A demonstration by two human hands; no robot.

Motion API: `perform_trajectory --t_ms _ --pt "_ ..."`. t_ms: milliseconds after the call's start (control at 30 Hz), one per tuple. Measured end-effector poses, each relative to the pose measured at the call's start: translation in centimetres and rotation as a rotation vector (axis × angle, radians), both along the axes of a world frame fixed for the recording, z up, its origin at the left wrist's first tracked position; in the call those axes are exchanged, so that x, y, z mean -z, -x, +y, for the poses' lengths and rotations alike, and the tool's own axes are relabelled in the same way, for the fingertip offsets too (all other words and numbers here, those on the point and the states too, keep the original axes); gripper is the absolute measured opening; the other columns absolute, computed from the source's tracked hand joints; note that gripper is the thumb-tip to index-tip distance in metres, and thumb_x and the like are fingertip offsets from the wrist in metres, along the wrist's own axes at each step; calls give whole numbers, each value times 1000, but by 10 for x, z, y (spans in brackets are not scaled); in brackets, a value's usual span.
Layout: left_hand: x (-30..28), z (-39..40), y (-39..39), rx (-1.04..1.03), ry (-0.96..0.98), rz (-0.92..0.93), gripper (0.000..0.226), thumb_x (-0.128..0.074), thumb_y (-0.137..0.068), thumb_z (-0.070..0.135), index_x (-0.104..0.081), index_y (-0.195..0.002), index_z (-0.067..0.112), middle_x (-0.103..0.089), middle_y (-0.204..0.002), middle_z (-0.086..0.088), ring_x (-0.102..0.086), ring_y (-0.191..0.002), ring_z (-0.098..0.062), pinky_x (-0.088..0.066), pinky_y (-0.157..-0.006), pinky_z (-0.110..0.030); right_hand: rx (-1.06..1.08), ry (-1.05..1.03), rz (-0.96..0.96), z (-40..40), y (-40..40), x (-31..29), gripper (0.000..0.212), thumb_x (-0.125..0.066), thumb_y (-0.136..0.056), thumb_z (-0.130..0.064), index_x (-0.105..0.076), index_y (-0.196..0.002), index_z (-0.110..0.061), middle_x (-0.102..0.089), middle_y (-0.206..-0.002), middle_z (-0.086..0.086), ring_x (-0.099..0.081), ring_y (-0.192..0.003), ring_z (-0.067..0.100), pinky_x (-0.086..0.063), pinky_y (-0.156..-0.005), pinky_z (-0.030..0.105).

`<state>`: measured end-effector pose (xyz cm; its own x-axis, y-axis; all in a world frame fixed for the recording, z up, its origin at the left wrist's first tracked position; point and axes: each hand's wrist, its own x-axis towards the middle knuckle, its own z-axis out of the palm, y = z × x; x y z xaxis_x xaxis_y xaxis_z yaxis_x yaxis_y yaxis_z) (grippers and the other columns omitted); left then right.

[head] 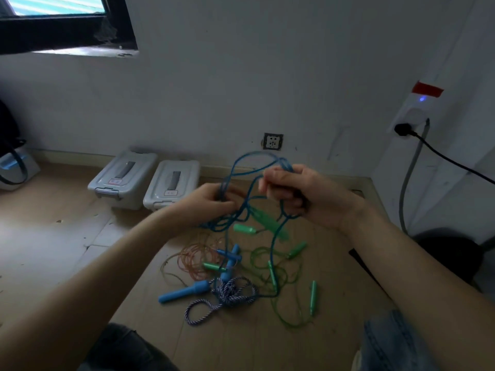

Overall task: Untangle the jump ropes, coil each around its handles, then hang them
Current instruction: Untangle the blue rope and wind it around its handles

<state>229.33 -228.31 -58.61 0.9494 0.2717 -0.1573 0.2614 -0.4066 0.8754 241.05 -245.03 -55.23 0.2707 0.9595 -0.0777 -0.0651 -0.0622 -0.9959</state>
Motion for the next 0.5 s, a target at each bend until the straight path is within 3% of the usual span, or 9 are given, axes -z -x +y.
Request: perform_trajectory --t_ms 100,167,233,300,400,500 --pt "7 1 -6 -6 -304 27 17 -53 -91 23 -66 -81 28 -69 -83 -5 -60 -80 -16 -47 -76 -29 173 -57 133 -2 -4 -5 27 -59 -77 -29 -56 -53 -18 -26 -45 -10 -12 -46 8 -8 -40 22" --pt "3 2 -5 -19 -164 -7 22 -55 -87 37 -71 -76 27 -71 -88 -11 -63 -81 -18 -47 -77 -30 243 -49 151 -4 -6 -5 27 -56 -76 -26 -51 -52 -16 -24 -43 -9 -10 -45 8 -6 -39 23" --pt "-3 0 -1 2 99 -45 25 -59 -75 49 -74 -78 29 -73 -87 3 -65 -81 -6 -49 -76 -20 307 29 4 -6 -7 -3 31 -54 -85 -21 -53 -54 -14 -23 -42 -10 -13 -38 5 -9 -34 18" --pt "-5 -2 1 59 170 -34 21 -67 -69 41 -73 -81 24 -73 -84 4 -65 -81 -6 -49 -75 -16 319 81 -117 -6 -6 -1 31 -55 -89 -23 -63 -61 -12 -24 -42 -12 -15 -35 4 -14 -31 15" --pt "-4 -8 1 85 153 -38 10 -71 -75 10 -71 -80 18 -70 -72 4 -64 -73 -5 -50 -71 -14 232 126 -268 -6 -3 1 22 -62 -85 -30 -73 -74 -15 -25 -46 -9 -17 -39 6 -17 -34 16" --pt "0 -11 -1 -49 179 -37 10 -68 -78 7 -71 -79 16 -67 -78 -11 -59 -76 -16 -46 -78 -27 79 219 -354 -7 1 0 20 -64 -83 -34 -76 -82 -17 -26 -49 -6 -18 -41 8 -18 -36 18"
